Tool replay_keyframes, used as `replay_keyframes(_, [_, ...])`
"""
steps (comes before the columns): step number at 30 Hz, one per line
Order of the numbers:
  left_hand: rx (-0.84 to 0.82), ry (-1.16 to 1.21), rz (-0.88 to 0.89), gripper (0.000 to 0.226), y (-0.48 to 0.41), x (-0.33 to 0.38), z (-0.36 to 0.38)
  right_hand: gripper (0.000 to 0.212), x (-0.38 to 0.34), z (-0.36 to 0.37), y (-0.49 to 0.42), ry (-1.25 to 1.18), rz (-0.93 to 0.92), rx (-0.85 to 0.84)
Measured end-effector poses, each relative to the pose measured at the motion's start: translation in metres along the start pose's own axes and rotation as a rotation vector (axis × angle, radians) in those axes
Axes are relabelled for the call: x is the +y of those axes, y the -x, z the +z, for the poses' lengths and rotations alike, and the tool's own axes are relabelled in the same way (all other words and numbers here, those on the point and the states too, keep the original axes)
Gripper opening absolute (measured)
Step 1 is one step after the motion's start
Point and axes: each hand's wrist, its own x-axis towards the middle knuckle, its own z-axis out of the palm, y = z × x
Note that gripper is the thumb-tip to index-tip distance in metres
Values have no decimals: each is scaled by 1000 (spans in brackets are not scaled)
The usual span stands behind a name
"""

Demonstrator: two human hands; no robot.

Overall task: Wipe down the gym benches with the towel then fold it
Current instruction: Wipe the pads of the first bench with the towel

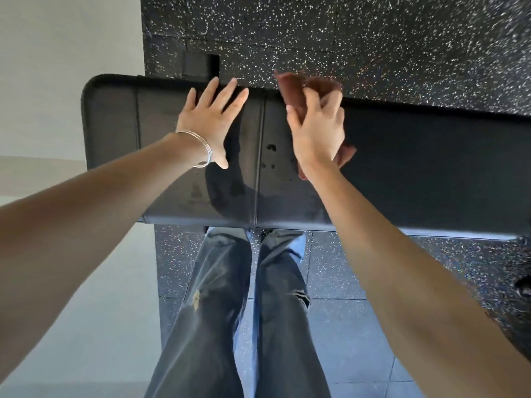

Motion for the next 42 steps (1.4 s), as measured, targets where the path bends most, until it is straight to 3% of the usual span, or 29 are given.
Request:
replay_keyframes(3, [-1, -19, 3, 142, -1, -1, 1, 42, -25, 13, 18, -12, -109, -60])
replay_keyframes(10, [-13, 7, 8, 143, 0, -2, 1, 35, -12, 20, 82, 8, -111, -46])
replay_keyframes(20, [0, 23, 15, 141, -3, -3, 4, 37, -42, 22, 0, -21, 19, 86])
replay_keyframes(25, [-4, 8, 12, 142, -3, -2, 4, 31, -21, 37, 83, -86, -64, 201])
replay_keyframes(29, [8, 20, 10, 142, -3, -3, 6, 27, -7, 45, 142, -62, -53, 151])
replay_keyframes(38, [2, 29, 16, 141, -1, -2, 3, 39, -45, 20, 2, -17, 56, 113])
replay_keyframes(42, [-6, 25, 15, 141, -1, -3, 2, 39, -42, 24, 23, -11, 21, 127])
